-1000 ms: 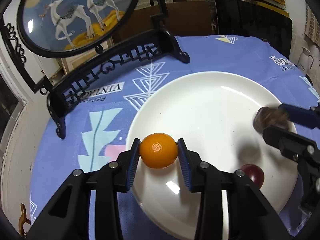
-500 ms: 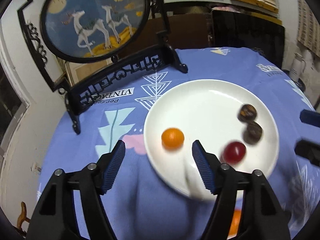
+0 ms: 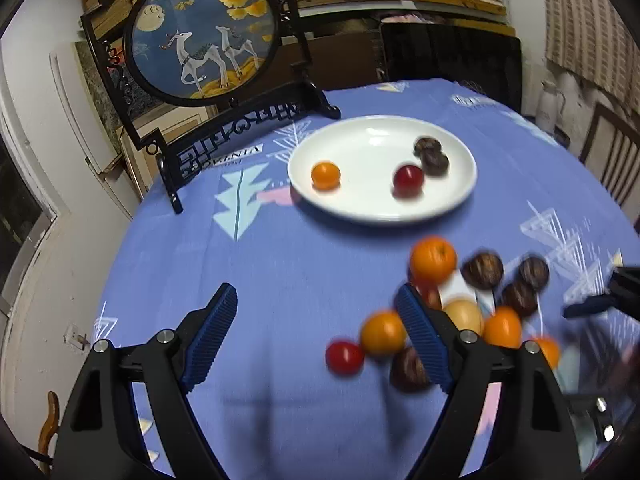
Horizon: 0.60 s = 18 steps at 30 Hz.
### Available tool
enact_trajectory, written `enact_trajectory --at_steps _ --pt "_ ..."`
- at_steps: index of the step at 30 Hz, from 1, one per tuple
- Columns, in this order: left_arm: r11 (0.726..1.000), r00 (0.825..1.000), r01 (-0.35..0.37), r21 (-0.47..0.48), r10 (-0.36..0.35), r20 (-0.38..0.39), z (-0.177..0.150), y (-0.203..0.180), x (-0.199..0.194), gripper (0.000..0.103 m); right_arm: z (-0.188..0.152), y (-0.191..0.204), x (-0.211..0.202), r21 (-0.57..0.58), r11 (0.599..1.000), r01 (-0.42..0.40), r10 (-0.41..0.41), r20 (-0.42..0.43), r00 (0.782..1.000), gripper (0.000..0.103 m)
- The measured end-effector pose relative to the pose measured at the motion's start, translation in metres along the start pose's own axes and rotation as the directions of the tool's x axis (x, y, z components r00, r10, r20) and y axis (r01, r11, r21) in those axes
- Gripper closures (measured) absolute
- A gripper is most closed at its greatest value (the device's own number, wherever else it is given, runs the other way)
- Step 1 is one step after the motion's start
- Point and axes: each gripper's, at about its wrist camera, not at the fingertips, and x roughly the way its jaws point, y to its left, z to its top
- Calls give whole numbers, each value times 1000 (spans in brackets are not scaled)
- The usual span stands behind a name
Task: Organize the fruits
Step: 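Grasp yellow tomato with left tool while right tool grasps an orange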
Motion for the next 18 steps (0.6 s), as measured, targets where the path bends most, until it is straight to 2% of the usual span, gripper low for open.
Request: enact_trajectory --at_steps 1,2,3,4,7,10,13,16,18 --pt "1000 1000 12 10 -12 -6 -9 -2 -4 22 -1 0 5 13 1000 -5 5 -3 1000 25" --pt "1000 1000 20 17 -20 -13 -15 -4 -7 22 -1 0 10 22 1000 -10 11 -6 1000 30" --pt "999 999 28 25 -27 -22 -22 -6 -9 22 -1 0 13 24 1000 -17 17 -7 1000 51" --pt "998 998 48 33 -47 -34 -31 -9 -11 22 0 0 16 22 999 -41 41 -17 999 60" --pt "992 992 111 62 -107 -68 -50 -22 -12 22 -1 -1 12 14 999 -31 31 -5 999 60" --pt "978 985 169 125 -161 -68 -61 -46 -13 22 -6 -9 6 34 999 -18 18 -2 1000 60" --pt "964 984 176 201 -170 -50 -61 -69 -11 23 -13 -21 -2 76 997 0 -1 8 1000 60" --pt "946 981 195 258 -186 -59 -57 -87 -1 42 -19 -29 -7 112 994 -4 3 13 1000 60" --pt "939 978 208 273 -192 -83 -53 -95 8 46 -24 -32 -10 121 993 0 -2 14 1000 59"
